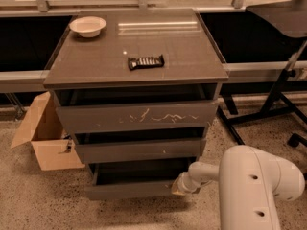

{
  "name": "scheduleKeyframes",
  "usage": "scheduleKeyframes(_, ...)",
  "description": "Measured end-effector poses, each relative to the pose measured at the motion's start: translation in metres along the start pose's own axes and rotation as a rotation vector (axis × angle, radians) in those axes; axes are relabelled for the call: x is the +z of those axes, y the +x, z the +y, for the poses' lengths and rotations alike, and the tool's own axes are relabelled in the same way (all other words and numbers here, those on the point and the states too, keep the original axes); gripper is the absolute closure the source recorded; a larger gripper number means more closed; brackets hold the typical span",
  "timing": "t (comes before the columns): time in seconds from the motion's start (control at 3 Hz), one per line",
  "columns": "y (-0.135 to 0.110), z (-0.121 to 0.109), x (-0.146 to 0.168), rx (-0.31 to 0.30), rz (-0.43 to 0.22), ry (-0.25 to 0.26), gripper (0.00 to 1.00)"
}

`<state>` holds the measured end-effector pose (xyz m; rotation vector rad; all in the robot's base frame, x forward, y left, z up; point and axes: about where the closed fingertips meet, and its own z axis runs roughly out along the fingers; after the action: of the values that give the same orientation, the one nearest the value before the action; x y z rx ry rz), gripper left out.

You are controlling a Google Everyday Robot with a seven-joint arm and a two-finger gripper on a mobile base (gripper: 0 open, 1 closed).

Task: Close bottom drawer

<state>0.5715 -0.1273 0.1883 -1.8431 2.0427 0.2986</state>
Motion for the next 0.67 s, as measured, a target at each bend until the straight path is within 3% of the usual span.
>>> scheduleKeyframes(0.33,-0.0013,-0.0133,-0.0027,-0.013,-0.014,0.018,0.87)
scheduleKeyframes(0.67,-0.0013,-0.0123,-0.0023,-0.012,-0.014,0.016,0.64)
